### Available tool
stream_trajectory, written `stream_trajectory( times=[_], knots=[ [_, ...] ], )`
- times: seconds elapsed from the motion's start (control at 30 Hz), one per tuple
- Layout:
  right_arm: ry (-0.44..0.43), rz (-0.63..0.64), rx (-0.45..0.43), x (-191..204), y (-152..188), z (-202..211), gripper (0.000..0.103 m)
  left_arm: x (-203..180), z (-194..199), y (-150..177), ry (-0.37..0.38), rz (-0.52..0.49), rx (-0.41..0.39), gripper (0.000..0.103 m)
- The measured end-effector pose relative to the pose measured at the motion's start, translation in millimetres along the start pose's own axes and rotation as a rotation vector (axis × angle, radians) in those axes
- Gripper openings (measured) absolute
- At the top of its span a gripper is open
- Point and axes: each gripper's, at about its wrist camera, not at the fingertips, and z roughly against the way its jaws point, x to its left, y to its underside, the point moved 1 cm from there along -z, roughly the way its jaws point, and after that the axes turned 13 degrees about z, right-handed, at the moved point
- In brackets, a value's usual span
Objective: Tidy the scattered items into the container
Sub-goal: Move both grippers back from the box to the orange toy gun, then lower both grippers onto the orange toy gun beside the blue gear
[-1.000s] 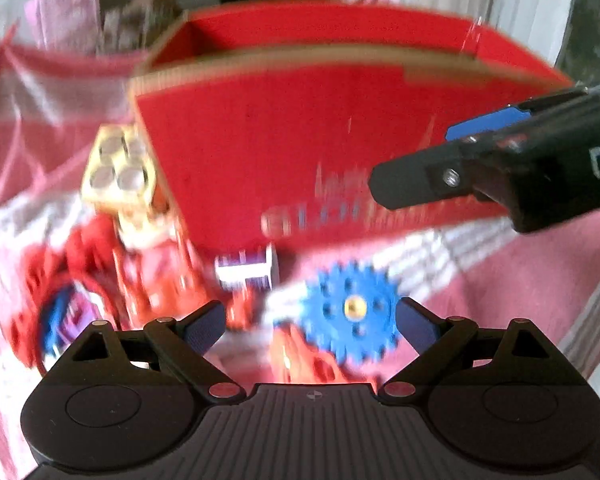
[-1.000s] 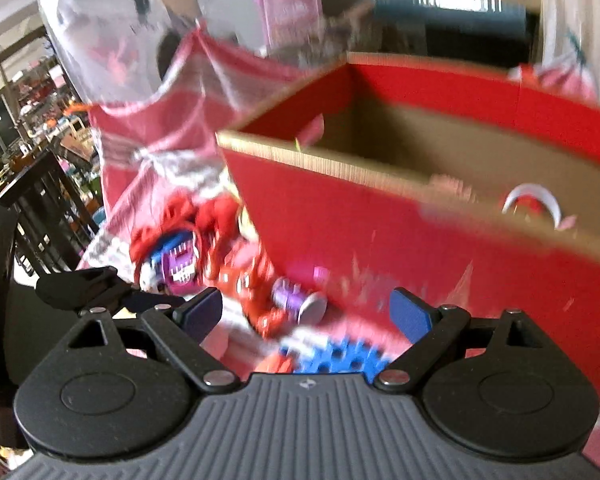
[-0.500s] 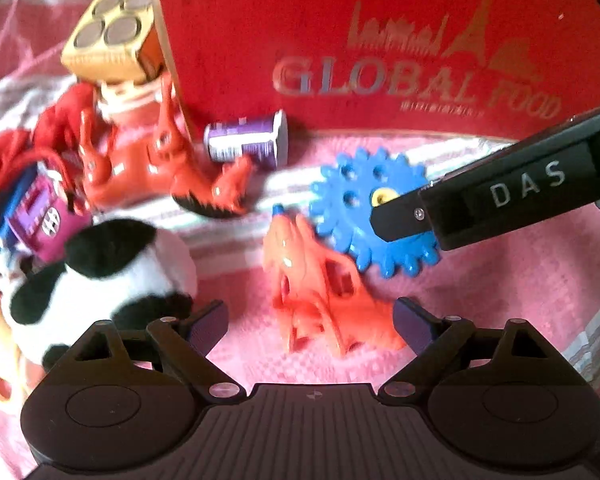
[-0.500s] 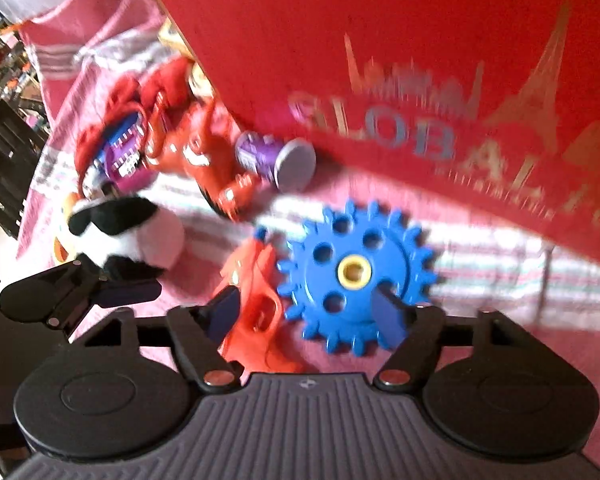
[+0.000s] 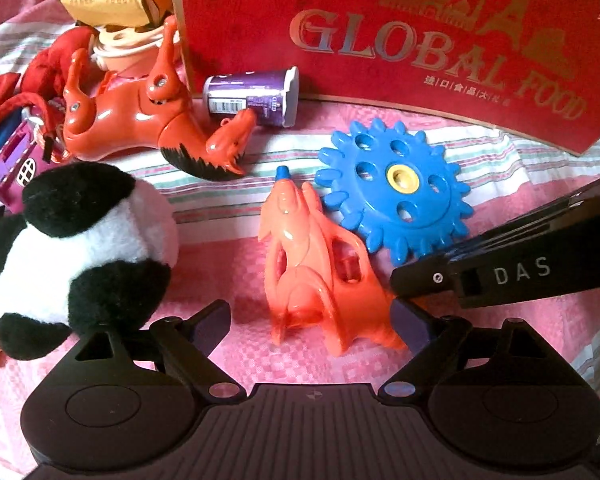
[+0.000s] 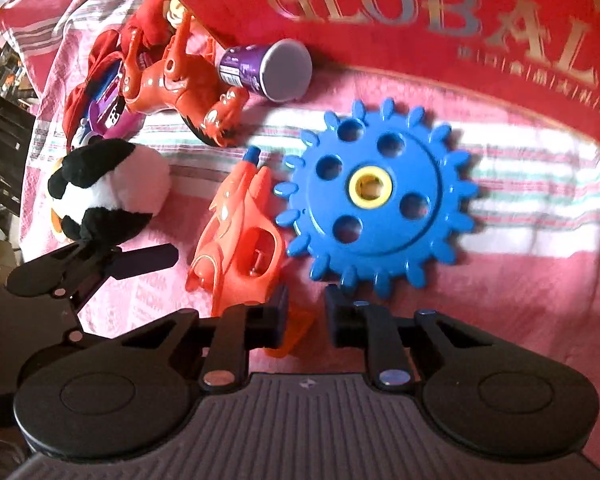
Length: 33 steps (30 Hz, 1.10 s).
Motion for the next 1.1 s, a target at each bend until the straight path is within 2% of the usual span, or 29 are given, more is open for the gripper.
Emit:
stream_trajectory(
  times=[0.07, 0.17, 0.2, 0.23, 0.3, 0.33, 0.5, 0.6, 0.63, 0.7, 0.87, 1.1],
  knots=[
    [-0.019, -0.027, 0.008, -4, -1, -3, 0.02, -1, -3, 1, 0.014, 0.006, 0.008, 0.093],
    [-0.042, -0.074, 0.022, -11, -1, -8, 0.012, -2, -9, -1, 0.051, 0.037, 0.015, 0.091],
    [-0.046, -0.077, 0.024, -11, -1, -8, 0.012, -2, -9, -2, 0.052, 0.043, 0.009, 0.088],
    [-0.051, -0.079, 0.024, -12, -1, -8, 0.012, -2, -9, -2, 0.047, 0.038, -0.004, 0.079],
    [-0.059, -0.086, 0.022, -14, 0, -8, 0.012, -6, -8, -3, 0.027, 0.02, -0.018, 0.067],
    [-0.063, -0.092, 0.024, -14, -1, -8, 0.012, -5, -8, -4, 0.026, 0.022, -0.022, 0.065],
    [-0.069, -0.099, 0.005, -17, -5, -2, 0.013, -3, -5, -3, 0.014, 0.025, -0.022, 0.065],
    [-0.058, -0.089, -0.026, -16, -11, 5, 0.013, -7, 1, 2, -0.056, -0.025, -0.074, 0.065],
    [-0.056, -0.08, -0.03, -15, -12, 6, 0.013, -10, 3, 3, -0.085, -0.053, -0.094, 0.061],
    [-0.062, -0.069, -0.038, -12, -16, 7, 0.013, -13, 6, 2, -0.105, -0.084, -0.114, 0.042],
    [-0.104, -0.054, -0.031, -3, -31, 0, 0.015, -14, 3, -4, -0.085, -0.081, -0.087, 0.041],
    [-0.145, -0.122, 0.028, -10, -28, -12, 0.016, 6, -1, -7, 0.026, 0.049, -0.019, 0.041]
  ],
)
